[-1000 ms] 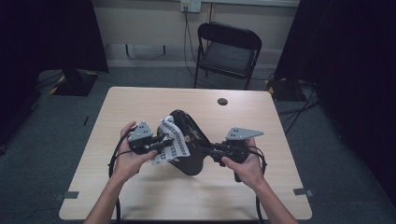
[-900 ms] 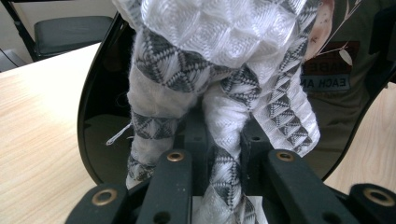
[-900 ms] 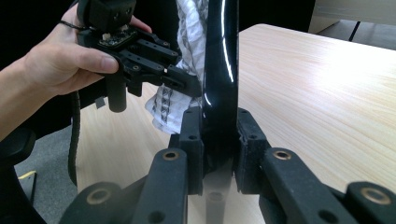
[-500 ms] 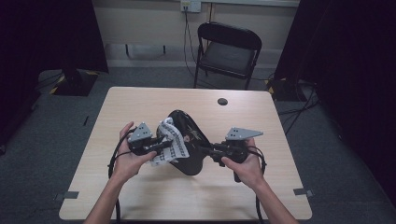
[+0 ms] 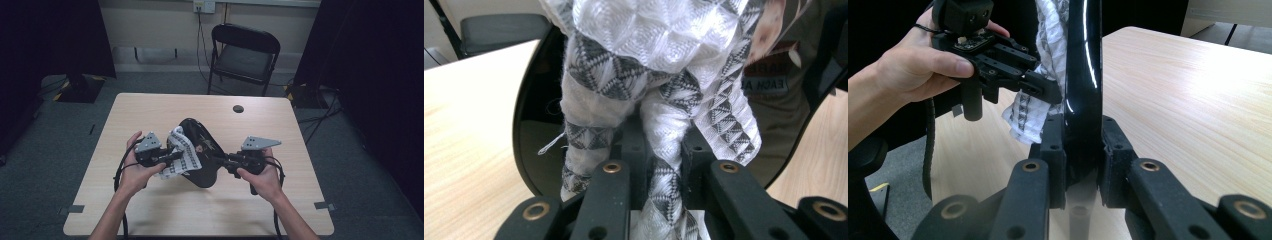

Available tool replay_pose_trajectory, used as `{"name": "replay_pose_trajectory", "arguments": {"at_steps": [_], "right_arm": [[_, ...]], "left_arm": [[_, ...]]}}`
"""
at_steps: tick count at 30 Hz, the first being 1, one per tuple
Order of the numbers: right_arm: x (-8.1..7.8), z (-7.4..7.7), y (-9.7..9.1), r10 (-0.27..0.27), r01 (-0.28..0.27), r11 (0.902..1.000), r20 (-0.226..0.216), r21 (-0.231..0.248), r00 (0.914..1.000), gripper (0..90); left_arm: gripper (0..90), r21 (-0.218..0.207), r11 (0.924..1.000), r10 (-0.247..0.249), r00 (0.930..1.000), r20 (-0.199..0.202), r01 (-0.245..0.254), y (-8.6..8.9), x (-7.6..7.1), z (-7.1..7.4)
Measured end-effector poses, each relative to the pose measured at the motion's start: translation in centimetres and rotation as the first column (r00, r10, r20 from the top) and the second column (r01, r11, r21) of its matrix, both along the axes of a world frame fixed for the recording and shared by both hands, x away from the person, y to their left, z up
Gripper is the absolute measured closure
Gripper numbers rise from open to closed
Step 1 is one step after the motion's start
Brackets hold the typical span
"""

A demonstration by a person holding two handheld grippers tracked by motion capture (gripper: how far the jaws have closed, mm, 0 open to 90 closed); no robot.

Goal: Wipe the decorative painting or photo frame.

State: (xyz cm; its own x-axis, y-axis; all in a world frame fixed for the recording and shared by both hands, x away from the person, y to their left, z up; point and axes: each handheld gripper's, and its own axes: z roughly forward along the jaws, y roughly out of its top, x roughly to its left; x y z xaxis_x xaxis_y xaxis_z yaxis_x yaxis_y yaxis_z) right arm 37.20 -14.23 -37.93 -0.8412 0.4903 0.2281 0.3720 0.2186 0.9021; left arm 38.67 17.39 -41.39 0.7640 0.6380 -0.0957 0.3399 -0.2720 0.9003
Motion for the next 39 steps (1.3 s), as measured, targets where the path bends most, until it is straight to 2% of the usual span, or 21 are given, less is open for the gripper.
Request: {"name": "replay_pose_trajectory", "arguments": {"at_steps": [2, 5, 8, 12, 13, 14, 16, 17, 19, 21, 23, 25, 26, 27, 32, 35, 38, 39], "right_arm": [[0.0, 0.0, 0.0, -0.001, 0.001, 1.0, -0.001, 0.0, 1.0, 77.2], [0.0, 0.0, 0.0, -0.002, 0.002, 1.0, -0.006, 0.0, 1.0, 76.8], [0.0, 0.0, 0.0, -0.005, 0.005, 1.0, -0.005, 0.0, 1.0, 76.7], [0.1, 0.0, 0.0, -0.008, 0.008, 1.0, -0.005, 0.001, 1.0, 76.7], [0.1, 0.0, 0.0, -0.007, 0.007, 1.0, -0.005, 0.001, 1.0, 76.7], [0.1, 0.0, 0.0, -0.007, 0.007, 1.0, -0.004, 0.0, 1.0, 76.7], [0.1, 0.0, 0.0, -0.007, 0.007, 1.0, -0.003, 0.001, 1.0, 76.8], [0.1, 0.0, 0.0, -0.007, 0.007, 1.0, -0.003, 0.001, 1.0, 76.8], [0.0, 0.0, 0.1, -0.005, 0.005, 1.0, 0.003, -0.001, 1.0, 76.9], [0.0, 0.0, 0.1, -0.003, 0.003, 1.0, 0.001, -0.001, 1.0, 77.1], [0.0, 0.0, 0.1, -0.001, 0.001, 1.0, 0.0, 0.0, 1.0, 77.2], [0.0, 0.0, 0.1, -0.004, 0.004, 1.0, -0.004, 0.0, 1.0, 76.8], [0.0, 0.0, 0.1, -0.007, 0.007, 1.0, -0.005, 0.001, 1.0, 76.5], [0.0, 0.0, 0.1, -0.007, 0.007, 1.0, -0.005, 0.001, 1.0, 76.5], [0.0, 0.0, 0.1, -0.007, 0.007, 1.0, -0.008, 0.003, 0.9999, 76.3], [0.1, 0.0, 0.1, -0.008, 0.008, 1.0, -0.008, 0.004, 0.9999, 76.0], [0.1, 0.0, 0.1, -0.009, 0.009, 1.0, -0.008, 0.003, 0.9999, 75.7], [0.1, 0.0, 0.0, -0.009, 0.009, 1.0, -0.007, 0.002, 0.9999, 75.7]], "left_arm": [[77.6, 0.037, 0.9993, -0.002, 0.9999, -0.017, 0.003, -0.1, 0.1, -0.7], [77.7, 0.051, 0.9987, -0.004, 0.9987, -0.051, 0.007, -0.2, 0.3, -1.7], [77.8, 0.084, 0.9964, -0.005, 0.9955, -0.095, 0.013, -0.3, 0.4, -2.7], [77.8, 0.102, 0.9946, -0.011, 0.9935, -0.113, 0.022, -0.4, 0.4, -3.2], [77.8, 0.107, 0.994, -0.012, 0.9945, -0.104, 0.023, -0.3, 0.5, -3.1], [77.9, 0.064, 0.9978, -0.014, 0.9949, -0.099, 0.02, -0.3, 0.4, -2.8], [77.9, 0.053, 0.9984, -0.017, 0.9956, -0.092, 0.022, -0.3, 0.4, -2.4], [77.9, 0.051, 0.9985, -0.016, 0.9971, -0.074, 0.02, -0.2, 0.4, -2.0], [77.9, 0.018, 0.9996, -0.022, 0.9987, -0.046, 0.023, -0.3, 0.1, -1.1], [77.8, 0.023, 0.9992, -0.033, 0.999, -0.03, 0.034, -0.5, -0.1, -0.6], [77.7, 0.093, 0.9951, -0.034, 0.9992, -0.019, 0.036, -0.9, -0.2, -0.9], [77.6, 0.092, 0.9946, -0.044, 0.998, -0.045, 0.048, -1.0, 0.0, -1.7], [77.5, 0.108, 0.9929, -0.041, 0.9971, -0.064, 0.048, -0.9, 0.2, -2.3], [77.5, 0.108, 0.9929, -0.041, 0.9971, -0.064, 0.048, -0.9, 0.2, -2.3], [77.4, 0.153, 0.9867, -0.038, 0.9924, -0.117, 0.055, -0.6, 0.5, -3.8], [77.2, 0.18, 0.9829, -0.01, 0.9891, -0.147, 0.037, -0.7, 0.7, -4.7], [77.5, 0.169, 0.9851, -0.005, 0.9873, -0.159, 0.032, -0.7, 0.8, -4.8], [77.5, 0.147, 0.9886, -0.008, 0.9882, -0.153, 0.031, -0.6, 0.8, -4.5]]}}
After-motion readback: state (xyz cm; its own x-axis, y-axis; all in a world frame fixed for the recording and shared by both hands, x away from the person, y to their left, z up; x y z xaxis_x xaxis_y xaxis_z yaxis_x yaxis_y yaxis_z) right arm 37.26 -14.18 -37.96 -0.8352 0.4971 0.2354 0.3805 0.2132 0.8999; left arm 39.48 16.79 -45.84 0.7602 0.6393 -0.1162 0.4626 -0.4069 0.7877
